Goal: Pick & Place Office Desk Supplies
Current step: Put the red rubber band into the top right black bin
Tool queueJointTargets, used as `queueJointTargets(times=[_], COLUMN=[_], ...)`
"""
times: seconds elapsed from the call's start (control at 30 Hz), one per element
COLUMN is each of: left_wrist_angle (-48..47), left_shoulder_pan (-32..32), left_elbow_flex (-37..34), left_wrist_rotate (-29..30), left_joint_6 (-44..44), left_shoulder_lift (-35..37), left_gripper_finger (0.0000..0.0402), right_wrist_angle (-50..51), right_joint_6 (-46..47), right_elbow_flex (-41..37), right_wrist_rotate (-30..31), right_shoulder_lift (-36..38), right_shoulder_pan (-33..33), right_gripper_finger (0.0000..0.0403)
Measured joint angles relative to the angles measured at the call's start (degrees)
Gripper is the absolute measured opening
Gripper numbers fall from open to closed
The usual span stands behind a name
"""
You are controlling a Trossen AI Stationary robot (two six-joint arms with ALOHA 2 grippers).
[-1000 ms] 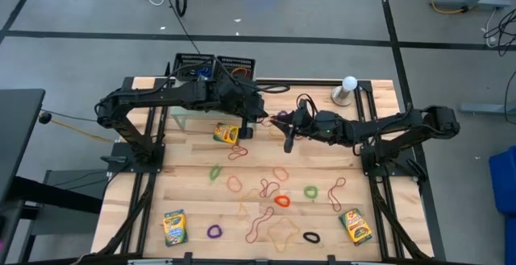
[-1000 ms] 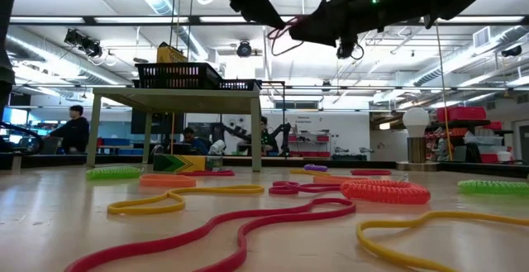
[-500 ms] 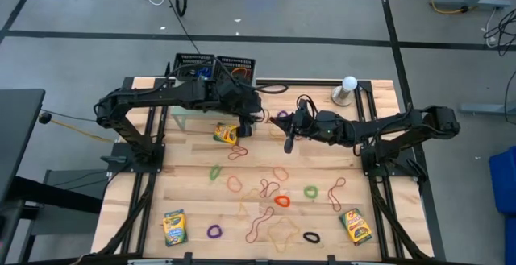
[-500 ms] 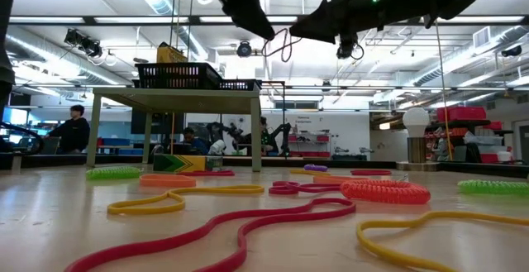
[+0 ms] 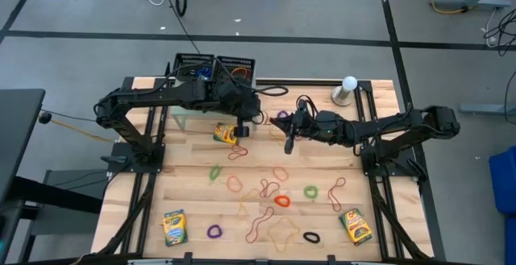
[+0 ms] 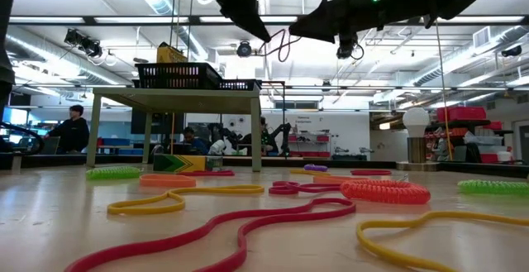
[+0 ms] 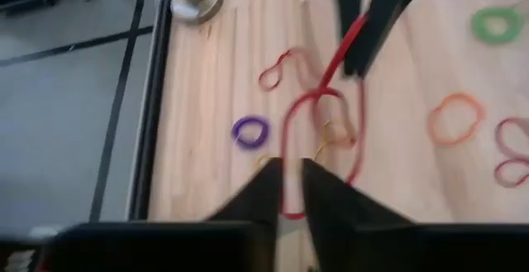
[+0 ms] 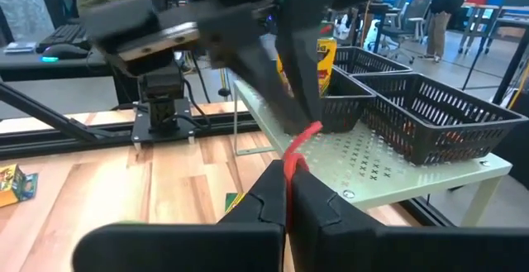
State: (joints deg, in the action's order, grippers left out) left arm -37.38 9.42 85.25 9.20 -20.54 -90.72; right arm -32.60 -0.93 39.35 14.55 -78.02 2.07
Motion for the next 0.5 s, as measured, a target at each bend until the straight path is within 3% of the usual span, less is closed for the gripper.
queueJointTargets(times=[0.1,0.27,0.5], left_wrist_angle=[-0.2,1.5,6.7], left_shoulder_pan=[2.0,6.6,14.3], left_elbow_flex=[0.0,0.0,0.0], left_wrist_rotate=[3.5,9.6,17.5], left_joint_6=[0.8,1.9,2.4], left_shoulder_lift=[0.0,0.0,0.0], left_gripper_finger=[0.0010,0.0005,0.0004], right_wrist_angle=[0.3,1.0,3.3], right_joint_6=[0.6,2.0,2.2], right_elbow_flex=[0.0,0.0,0.0], right_wrist_rotate=[0.0,0.2,6.4], right_shoulder_lift=[0.0,0.0,0.0], right_shoulder_pan=[0.0,0.0,0.0], right_gripper_finger=[0.0012,0.0053,0.0132])
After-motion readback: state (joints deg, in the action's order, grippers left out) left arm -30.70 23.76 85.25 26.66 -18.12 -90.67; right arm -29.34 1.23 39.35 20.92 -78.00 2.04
